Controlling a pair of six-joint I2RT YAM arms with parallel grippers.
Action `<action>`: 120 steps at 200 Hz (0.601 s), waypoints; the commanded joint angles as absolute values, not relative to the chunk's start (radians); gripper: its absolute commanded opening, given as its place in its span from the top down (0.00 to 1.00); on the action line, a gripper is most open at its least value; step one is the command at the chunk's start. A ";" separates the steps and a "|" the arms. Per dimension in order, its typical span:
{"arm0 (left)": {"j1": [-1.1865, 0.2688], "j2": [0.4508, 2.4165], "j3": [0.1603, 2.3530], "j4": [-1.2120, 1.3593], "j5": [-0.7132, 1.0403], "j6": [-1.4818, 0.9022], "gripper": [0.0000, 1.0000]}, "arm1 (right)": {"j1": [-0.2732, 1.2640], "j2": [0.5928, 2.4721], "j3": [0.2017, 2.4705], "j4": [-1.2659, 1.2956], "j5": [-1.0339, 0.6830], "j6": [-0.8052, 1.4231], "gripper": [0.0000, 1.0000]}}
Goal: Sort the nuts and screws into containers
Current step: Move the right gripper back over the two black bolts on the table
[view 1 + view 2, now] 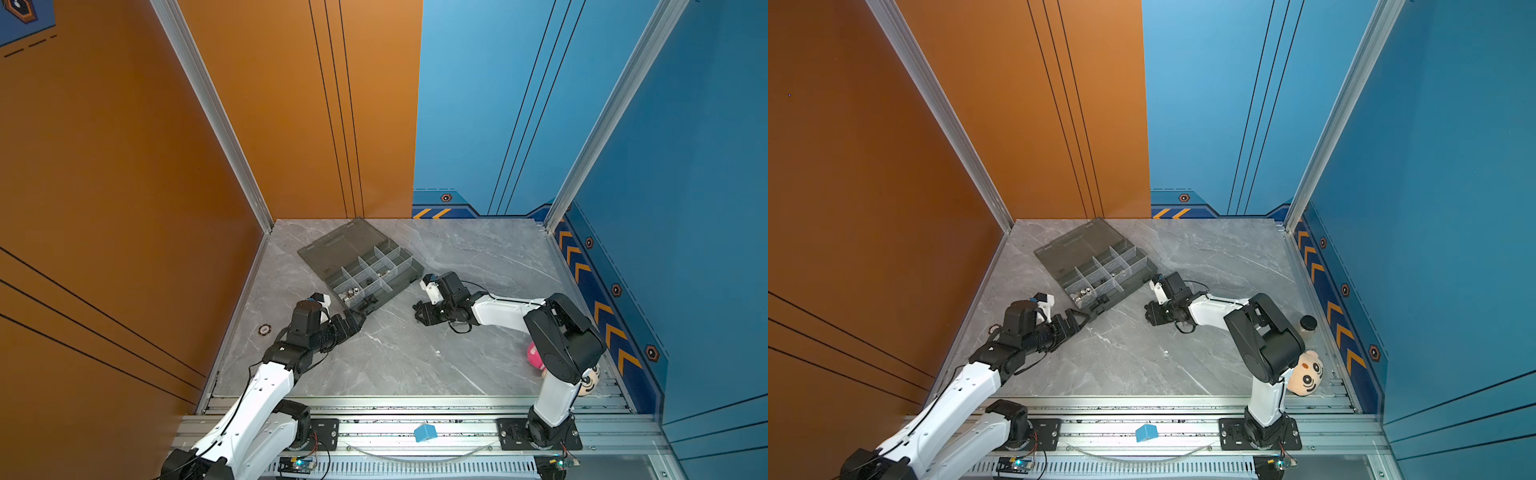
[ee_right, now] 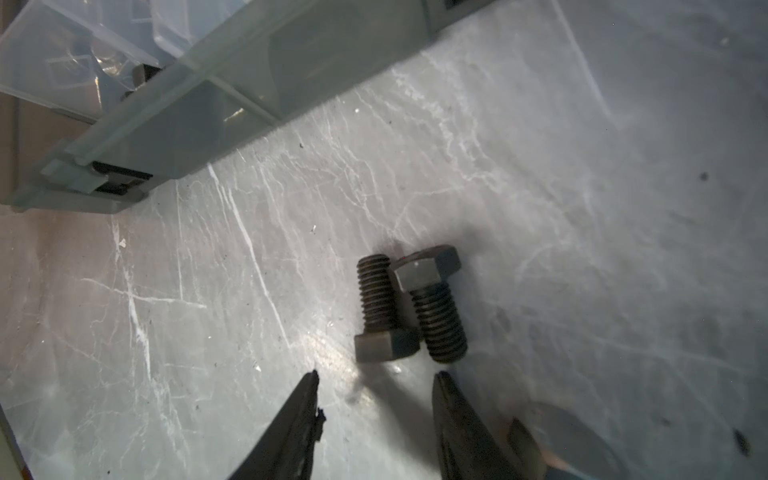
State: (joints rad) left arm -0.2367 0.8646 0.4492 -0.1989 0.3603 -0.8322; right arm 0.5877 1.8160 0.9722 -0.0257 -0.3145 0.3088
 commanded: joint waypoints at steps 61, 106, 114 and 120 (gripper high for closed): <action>-0.243 0.879 0.481 -0.160 0.363 -0.827 0.02 | 0.567 1.882 0.995 -0.001 -0.325 0.304 0.52; -0.244 0.883 0.476 -0.156 0.362 -0.828 0.02 | 0.561 1.909 1.009 -0.009 -0.331 0.296 0.52; -0.243 0.883 0.476 -0.155 0.362 -0.828 0.02 | 0.563 1.911 1.008 -0.012 -0.333 0.295 0.52; -0.243 0.883 0.477 -0.155 0.362 -0.828 0.02 | 0.564 1.910 1.008 -0.015 -0.331 0.292 0.52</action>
State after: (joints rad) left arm -0.2367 0.8783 0.4545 -0.1715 0.3603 -0.8318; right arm 0.5678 1.8706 1.0096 0.0341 -0.3367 0.3115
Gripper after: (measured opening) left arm 0.977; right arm 0.477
